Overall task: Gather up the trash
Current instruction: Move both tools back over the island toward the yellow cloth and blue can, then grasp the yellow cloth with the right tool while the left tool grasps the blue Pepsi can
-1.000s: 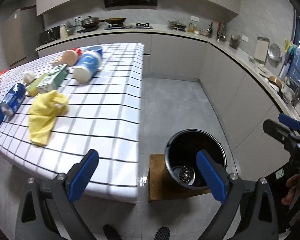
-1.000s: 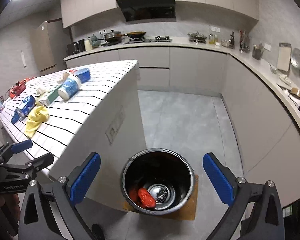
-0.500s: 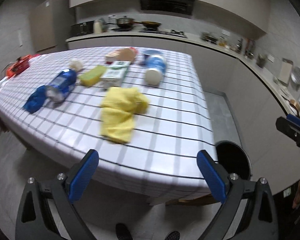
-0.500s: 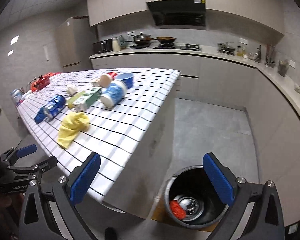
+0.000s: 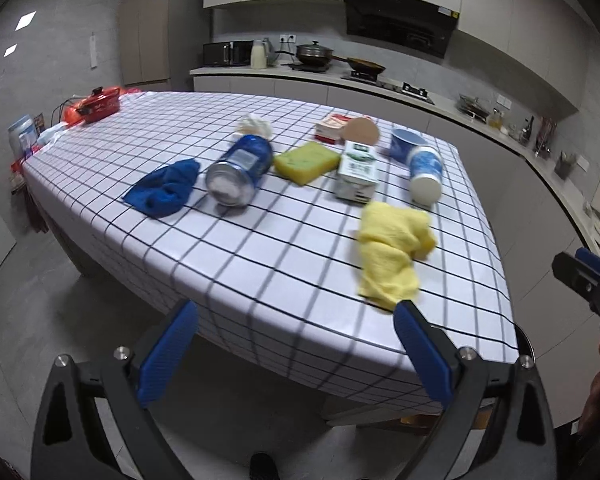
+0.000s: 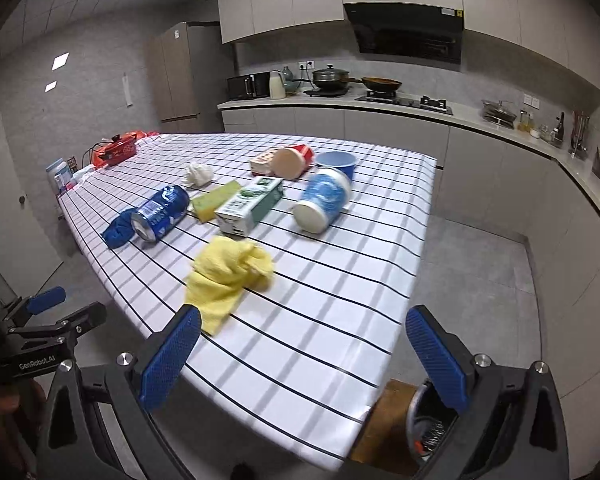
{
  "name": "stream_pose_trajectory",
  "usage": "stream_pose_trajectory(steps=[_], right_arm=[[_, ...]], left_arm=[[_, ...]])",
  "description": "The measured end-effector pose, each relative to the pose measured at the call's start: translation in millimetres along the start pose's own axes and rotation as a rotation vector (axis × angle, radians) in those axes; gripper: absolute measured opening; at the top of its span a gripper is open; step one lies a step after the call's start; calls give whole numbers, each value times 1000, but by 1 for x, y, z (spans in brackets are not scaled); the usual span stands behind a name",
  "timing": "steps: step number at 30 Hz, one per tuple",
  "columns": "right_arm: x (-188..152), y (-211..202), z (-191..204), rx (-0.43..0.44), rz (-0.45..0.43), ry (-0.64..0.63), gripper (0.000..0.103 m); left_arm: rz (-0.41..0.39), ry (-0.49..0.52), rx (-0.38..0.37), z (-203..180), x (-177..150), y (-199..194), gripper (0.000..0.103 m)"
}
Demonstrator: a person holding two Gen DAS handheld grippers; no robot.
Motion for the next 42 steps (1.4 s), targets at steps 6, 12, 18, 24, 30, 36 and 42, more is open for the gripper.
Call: stream_pose_trajectory(steps=[6,12,18,24,30,36,42], right_arm=[[8,19,48,-6,11,-4,103],[8,36,80,-4,36,11,103],[6,55,102,-19,66,27,102],[2,74,120,-46,98,36,99],[-1,93,129,-74,135,42,93],[0,108,133,-97,161,49,88],[2,123,134,-115,185,52,78]], left_arm=[[12,2,8,29,6,8,99],[19,8,-7,54,12,13,99],[32,19,-9,81,18,25,99],[45,18,-4,112,29,43,99],[49,20,-5,134,40,60,99],[58,13,-25,144,48,73,99],[59,37,-77,130,59,90,99]])
Point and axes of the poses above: each gripper's, at about its wrist camera, not at the fingertips, and y roughly the way its jaws point, z to its left, x to its top, the point moved 2 cm from there along y, roughly the way its jaws point, and after that the axes turned 14 degrees about -x, right-handed, at the moved point
